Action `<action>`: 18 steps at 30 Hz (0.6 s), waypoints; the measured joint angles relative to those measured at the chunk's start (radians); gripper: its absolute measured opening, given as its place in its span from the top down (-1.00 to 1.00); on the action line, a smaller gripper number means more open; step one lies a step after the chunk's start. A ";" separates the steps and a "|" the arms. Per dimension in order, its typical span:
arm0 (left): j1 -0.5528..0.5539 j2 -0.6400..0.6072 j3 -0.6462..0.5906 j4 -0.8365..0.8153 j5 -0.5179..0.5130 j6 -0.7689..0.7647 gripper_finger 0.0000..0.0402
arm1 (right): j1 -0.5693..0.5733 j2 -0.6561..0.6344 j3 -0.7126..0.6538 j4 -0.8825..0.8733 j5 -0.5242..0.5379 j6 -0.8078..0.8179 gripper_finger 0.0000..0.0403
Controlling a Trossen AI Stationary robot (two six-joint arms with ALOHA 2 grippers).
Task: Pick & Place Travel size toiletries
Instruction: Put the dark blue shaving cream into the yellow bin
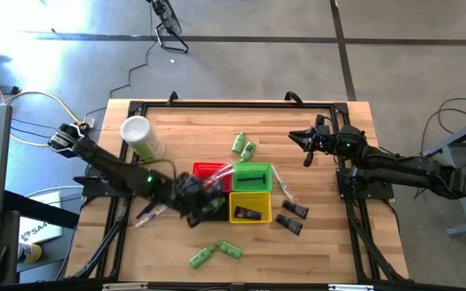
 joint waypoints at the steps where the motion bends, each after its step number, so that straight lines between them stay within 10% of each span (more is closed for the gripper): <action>1: 0.032 0.000 0.000 0.004 0.006 0.040 0.32 | 0.000 0.000 0.000 0.000 0.000 0.001 0.80; 18: 0.299 0.012 0.000 0.174 -0.091 0.414 0.32 | 0.004 0.003 0.000 0.118 -0.251 0.437 0.80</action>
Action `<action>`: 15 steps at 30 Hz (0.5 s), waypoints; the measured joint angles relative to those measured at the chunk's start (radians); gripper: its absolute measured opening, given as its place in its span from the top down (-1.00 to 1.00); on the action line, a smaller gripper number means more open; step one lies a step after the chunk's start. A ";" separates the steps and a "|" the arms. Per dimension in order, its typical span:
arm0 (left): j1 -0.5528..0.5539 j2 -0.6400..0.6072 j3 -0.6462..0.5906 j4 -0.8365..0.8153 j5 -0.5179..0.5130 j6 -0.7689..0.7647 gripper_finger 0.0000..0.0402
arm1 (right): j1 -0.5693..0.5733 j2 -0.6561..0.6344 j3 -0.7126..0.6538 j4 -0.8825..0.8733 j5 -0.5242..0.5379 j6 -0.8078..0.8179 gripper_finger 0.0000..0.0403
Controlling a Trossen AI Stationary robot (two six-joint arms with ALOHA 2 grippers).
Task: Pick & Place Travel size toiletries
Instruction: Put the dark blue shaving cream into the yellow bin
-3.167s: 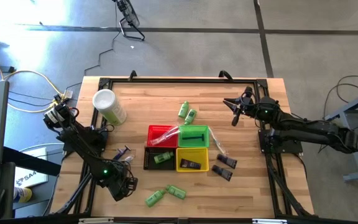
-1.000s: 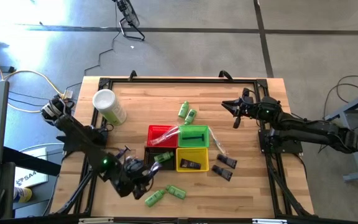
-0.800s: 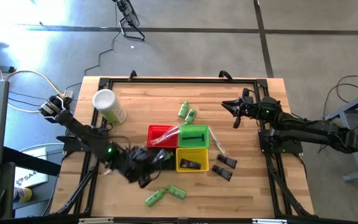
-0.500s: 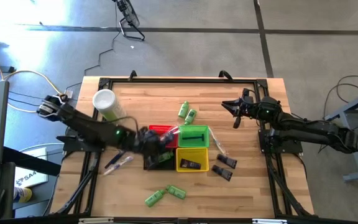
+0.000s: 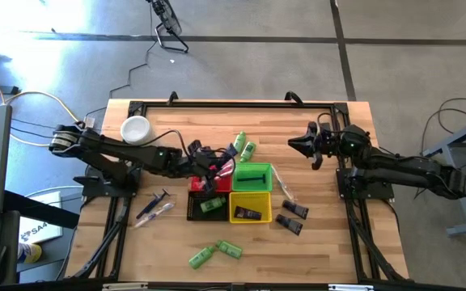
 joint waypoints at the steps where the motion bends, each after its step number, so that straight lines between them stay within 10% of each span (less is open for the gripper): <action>1: 0.004 0.000 -0.001 -0.004 -0.026 0.007 0.32 | 0.007 0.006 0.000 0.014 0.000 0.018 0.80; 15: 0.004 0.055 -0.001 0.009 -0.252 0.015 0.32 | 0.263 0.220 0.098 0.052 0.353 -0.010 0.95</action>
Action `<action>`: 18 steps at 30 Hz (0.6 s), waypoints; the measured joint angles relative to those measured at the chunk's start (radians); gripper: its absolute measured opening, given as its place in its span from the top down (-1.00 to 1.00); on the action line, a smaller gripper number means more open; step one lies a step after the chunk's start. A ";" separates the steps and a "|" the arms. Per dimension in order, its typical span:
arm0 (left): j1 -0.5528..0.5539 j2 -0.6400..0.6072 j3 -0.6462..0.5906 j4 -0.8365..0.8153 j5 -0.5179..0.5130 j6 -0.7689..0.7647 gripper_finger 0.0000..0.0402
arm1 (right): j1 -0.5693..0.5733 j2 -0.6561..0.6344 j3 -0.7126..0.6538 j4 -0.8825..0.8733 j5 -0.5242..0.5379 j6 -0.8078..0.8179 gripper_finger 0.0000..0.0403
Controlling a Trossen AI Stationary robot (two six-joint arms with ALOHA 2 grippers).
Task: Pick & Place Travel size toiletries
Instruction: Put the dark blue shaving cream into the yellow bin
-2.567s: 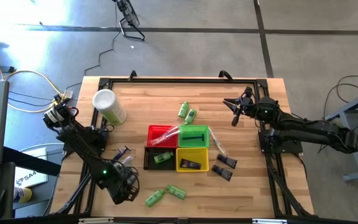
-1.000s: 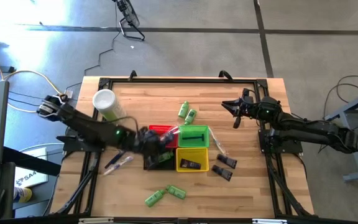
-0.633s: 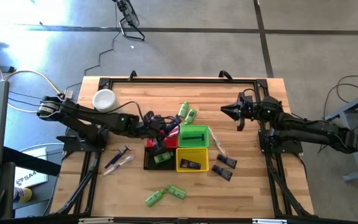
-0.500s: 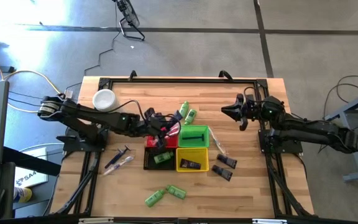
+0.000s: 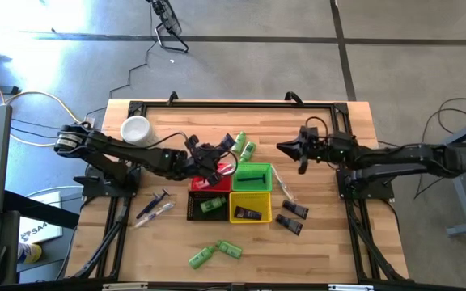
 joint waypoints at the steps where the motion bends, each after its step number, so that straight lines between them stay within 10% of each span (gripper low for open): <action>1: 0.000 0.002 -0.001 -0.001 -0.017 0.000 0.32 | 0.016 0.023 0.014 0.001 0.026 -0.009 0.96; 18: 0.000 0.025 0.000 0.019 -0.114 -0.029 0.32 | 0.091 0.388 0.235 -0.011 0.156 -0.046 0.80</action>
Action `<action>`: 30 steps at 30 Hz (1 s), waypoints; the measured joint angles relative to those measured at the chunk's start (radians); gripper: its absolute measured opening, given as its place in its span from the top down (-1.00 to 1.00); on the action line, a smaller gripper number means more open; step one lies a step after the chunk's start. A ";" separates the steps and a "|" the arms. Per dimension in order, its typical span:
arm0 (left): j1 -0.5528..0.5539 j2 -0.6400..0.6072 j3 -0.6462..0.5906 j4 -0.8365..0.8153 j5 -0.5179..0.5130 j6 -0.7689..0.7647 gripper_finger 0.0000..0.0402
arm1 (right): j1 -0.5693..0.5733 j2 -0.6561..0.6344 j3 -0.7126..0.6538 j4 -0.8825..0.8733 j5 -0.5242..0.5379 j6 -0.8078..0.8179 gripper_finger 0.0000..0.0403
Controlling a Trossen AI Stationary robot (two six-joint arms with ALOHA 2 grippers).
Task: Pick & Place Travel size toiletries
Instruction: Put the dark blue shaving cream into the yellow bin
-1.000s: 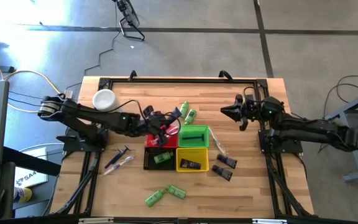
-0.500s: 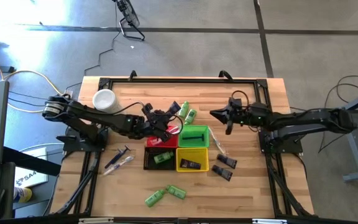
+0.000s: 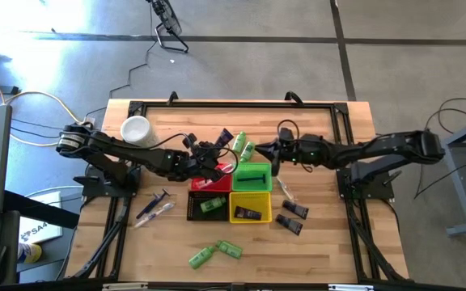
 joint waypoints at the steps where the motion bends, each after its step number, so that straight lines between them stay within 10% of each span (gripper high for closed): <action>1: 0.000 0.000 0.000 0.000 0.005 0.000 0.32 | 0.000 0.016 0.013 0.000 -0.007 0.001 0.73; 13: 0.000 0.000 0.000 0.000 0.010 0.000 0.32 | 0.000 0.205 0.127 0.154 -0.011 0.087 -0.19; 30: 0.000 0.000 0.000 0.002 0.085 0.003 0.32 | -0.028 0.343 0.248 0.170 -0.024 0.106 -0.02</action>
